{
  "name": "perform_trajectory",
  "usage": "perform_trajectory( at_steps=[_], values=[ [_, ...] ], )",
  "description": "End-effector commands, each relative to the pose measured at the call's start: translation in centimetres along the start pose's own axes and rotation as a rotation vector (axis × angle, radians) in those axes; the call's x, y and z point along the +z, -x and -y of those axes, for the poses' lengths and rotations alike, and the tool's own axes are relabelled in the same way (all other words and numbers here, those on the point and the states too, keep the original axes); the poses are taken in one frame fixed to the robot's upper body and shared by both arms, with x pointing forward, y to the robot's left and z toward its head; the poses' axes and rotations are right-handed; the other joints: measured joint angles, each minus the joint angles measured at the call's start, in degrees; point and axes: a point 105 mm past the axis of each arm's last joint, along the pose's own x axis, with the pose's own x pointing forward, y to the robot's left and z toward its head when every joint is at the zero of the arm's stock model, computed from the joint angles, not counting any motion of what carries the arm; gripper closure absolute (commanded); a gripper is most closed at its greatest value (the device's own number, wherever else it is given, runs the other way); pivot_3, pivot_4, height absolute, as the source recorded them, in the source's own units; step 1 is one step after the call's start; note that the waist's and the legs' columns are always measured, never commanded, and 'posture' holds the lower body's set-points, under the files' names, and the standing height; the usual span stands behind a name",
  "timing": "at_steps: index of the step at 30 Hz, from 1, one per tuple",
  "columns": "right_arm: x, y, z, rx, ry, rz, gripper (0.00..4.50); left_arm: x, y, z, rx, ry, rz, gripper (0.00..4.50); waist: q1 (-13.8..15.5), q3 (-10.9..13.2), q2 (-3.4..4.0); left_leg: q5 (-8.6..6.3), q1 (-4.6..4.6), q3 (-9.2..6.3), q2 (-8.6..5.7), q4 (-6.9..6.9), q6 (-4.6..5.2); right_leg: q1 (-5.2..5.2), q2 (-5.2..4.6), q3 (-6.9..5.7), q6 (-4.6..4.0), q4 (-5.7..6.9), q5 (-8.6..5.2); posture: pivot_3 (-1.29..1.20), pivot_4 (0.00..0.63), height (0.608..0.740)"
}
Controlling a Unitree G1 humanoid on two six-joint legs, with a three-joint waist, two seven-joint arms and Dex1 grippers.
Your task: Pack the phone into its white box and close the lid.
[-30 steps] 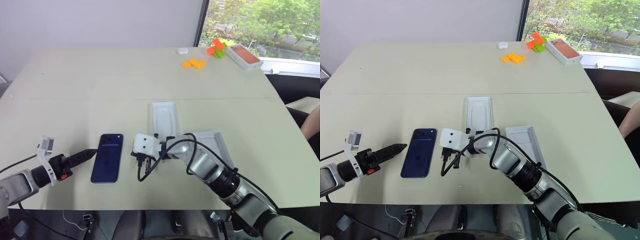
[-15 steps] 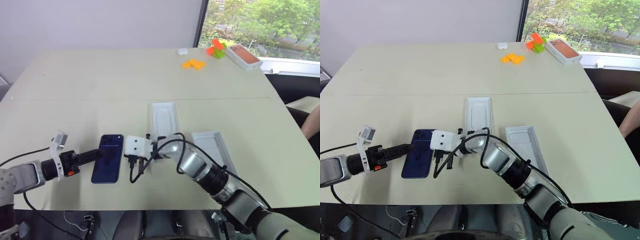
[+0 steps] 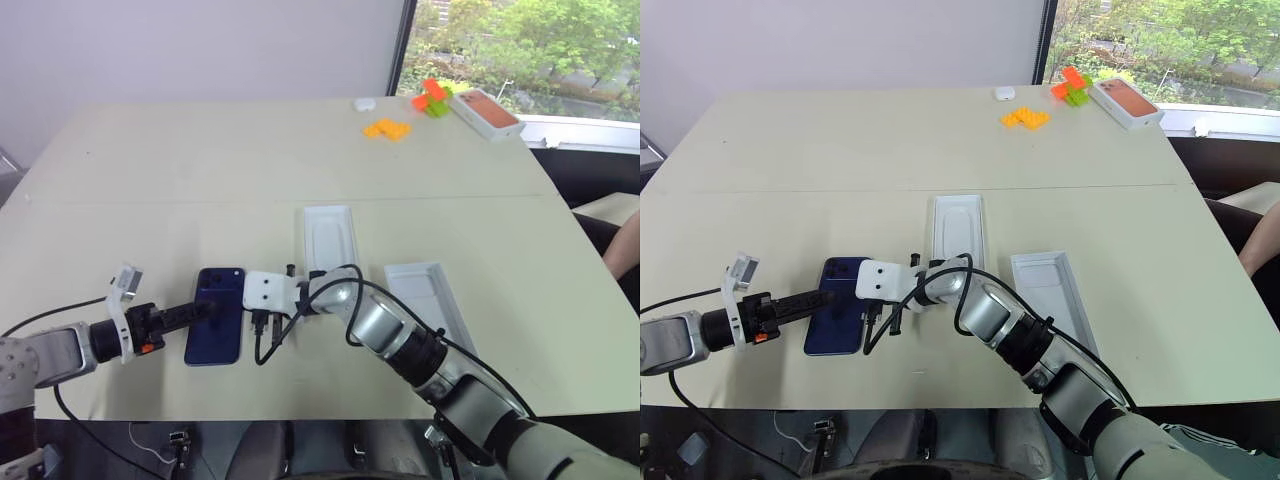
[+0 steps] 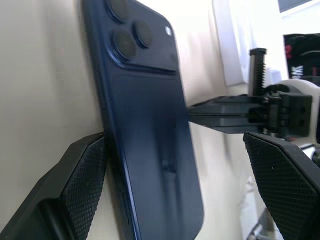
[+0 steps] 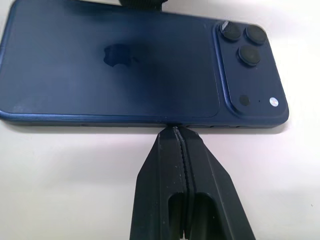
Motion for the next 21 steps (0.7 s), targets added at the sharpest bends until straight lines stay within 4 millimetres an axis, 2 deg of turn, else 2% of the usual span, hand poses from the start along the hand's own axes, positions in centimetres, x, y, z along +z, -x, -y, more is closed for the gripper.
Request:
perform_trajectory(
  at_steps=[1, 9, 12, 17, 21],
  values=[
    [2.0, 0.2, 0.1, -0.005, 0.019, 0.083, 4.5, -3.7, -1.7, 0.7, -0.075, 0.11, -0.157, 0.04, 0.1, 0.0, -0.01, 0.0, -0.01, 0.0, -0.02, 0.0, 0.0, 0.0, -0.02, 0.0, 0.0, -0.01, 0.0, 0.0, 0.15, 0.74],
    [1.8, 0.2, 0.0, 0.0, -0.007, 0.084, 4.5, -4.1, -2.0, 0.9, -0.093, 0.138, -0.15, 0.04, 0.0, 0.0, -0.02, 0.09, -0.07, 0.01, -0.07, 0.0, -0.17, 0.0, -0.06, 0.0, 0.0, -0.17, 0.0, 0.0, 0.15, 0.74],
    [1.7, 0.4, 0.1, -0.007, -0.01, 0.078, 4.5, -4.0, -1.7, 0.5, -0.063, 0.138, -0.141, 0.86, -0.2, 0.0, -0.04, 0.08, -0.07, 0.01, -0.07, 0.0, -0.16, 0.0, -0.06, 0.01, 0.0, -0.17, 0.0, 0.0, 0.15, 0.74],
    [1.6, 1.0, 0.6, -0.019, -0.007, 0.075, 4.5, -3.1, -0.8, -0.5, -0.013, 0.137, -0.096, 3.29, -0.3, 0.0, -0.12, 0.09, -0.14, 0.01, -0.05, -0.03, -0.17, -0.12, -0.04, 0.01, 0.0, -0.15, 0.0, 0.0, 0.15, 0.74],
    [1.7, 1.5, 0.9, -0.031, -0.004, 0.075, 4.5, -3.1, -0.8, -0.8, 0.001, 0.137, -0.092, 3.29, -0.4, 0.0, -0.16, 0.09, -0.16, 0.0, -0.01, -0.06, -0.18, -0.17, -0.01, 0.01, 0.0, -0.12, 0.0, 0.0, 0.15, 0.74]
  ],
)
